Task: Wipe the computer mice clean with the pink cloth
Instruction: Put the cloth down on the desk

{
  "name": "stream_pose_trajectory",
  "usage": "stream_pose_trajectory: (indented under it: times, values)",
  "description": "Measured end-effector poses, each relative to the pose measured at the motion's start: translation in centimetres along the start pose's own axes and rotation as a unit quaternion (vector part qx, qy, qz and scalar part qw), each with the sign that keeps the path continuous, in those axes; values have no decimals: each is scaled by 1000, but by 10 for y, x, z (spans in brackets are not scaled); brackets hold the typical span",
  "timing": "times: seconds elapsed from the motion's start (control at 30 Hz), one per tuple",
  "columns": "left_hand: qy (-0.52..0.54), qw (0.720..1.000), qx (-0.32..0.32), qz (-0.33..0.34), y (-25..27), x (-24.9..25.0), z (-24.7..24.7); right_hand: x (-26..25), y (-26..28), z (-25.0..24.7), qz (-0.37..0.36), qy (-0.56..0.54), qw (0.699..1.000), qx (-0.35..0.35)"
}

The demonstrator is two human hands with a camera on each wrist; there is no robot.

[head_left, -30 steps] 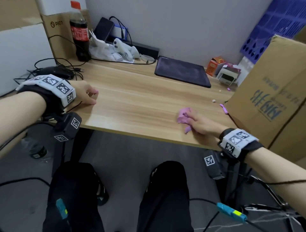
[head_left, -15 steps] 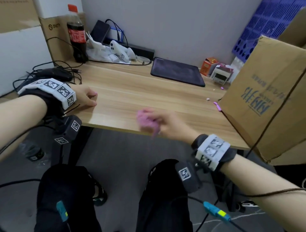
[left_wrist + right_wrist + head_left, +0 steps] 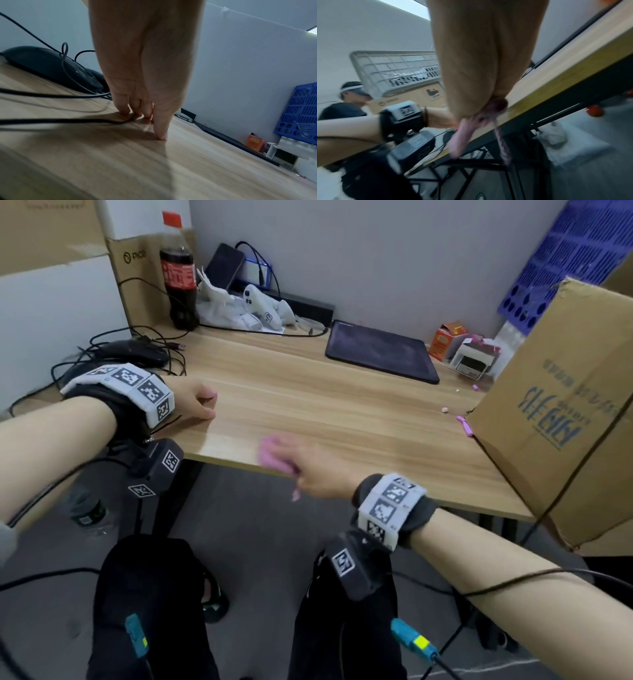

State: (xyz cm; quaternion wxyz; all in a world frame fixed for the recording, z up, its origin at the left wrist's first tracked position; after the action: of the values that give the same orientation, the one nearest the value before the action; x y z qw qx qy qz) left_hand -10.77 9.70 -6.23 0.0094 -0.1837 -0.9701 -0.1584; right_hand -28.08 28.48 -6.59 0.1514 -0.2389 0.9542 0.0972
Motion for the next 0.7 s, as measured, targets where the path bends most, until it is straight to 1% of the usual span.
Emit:
stream_pose_trajectory:
  times: [0.07,0.1,0.13,0.17,0.2,0.23,0.3,0.33,0.37,0.4,0.43,0.47,0.5,0.53,0.57,0.6,0.63,0.7]
  values:
    - [-5,1000,-6,6,-1,0,-1,-42,-6,3,-111,-68,991,-4]
    - [-9,1000,-10,6,-1,-1,-2,-51,-6,1,-151,-92,984,-1]
    - [-12,1000,-15,4,-2,-2,-4,-52,-6,-8,-170,-117,978,14]
    - [-16,1000,-25,2,-2,-3,-6,-42,-6,-18,-164,-142,976,35]
    - [-20,999,-38,0,-3,-2,-9,-24,-6,-29,-138,-157,976,56]
    - [-26,998,-49,0,-4,-1,-12,-1,-5,-41,-97,-158,979,78]
    - [-37,997,-66,-1,-8,4,-18,54,1,-67,14,-141,977,157]
    - [-40,997,-71,-3,-11,5,-22,83,8,-79,79,-136,967,199]
    - [-46,996,-77,-5,-16,7,-25,111,17,-88,147,-142,951,232]
    - [-51,995,-85,-5,-21,7,-27,135,24,-94,206,-144,938,238]
    - [-56,994,-92,-5,-25,8,-27,159,31,-96,255,-135,933,214]
    - [-54,994,-99,-5,-31,7,-27,182,31,-96,291,-106,935,170]
    - [-51,993,-107,-6,-37,5,-27,202,28,-96,317,-70,938,121]
    - [-51,992,-113,-5,-42,4,-25,213,22,-98,327,-36,940,90]
    - [-59,991,-118,-3,-47,2,-24,221,9,-100,325,-12,943,74]
    - [-67,990,-123,2,-51,1,-23,224,-7,-99,307,1,950,56]
    - [-76,989,-130,9,-54,1,-23,221,-24,-99,278,21,959,43]
    - [-89,986,-142,21,-56,1,-23,199,-62,-89,220,79,972,-17]
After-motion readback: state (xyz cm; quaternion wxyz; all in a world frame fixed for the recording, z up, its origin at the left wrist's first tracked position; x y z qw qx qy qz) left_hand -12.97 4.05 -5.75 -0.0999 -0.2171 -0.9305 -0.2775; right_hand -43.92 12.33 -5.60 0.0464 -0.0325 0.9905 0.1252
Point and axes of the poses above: each hand's wrist, its own y-axis away from the middle knuckle, its own z-axis out of the palm, x = y × z, the point moved 5 cm from there along -y, towards the middle knuckle, and after that the axes turned 7 degrees about -z, right-handed, at the moved point
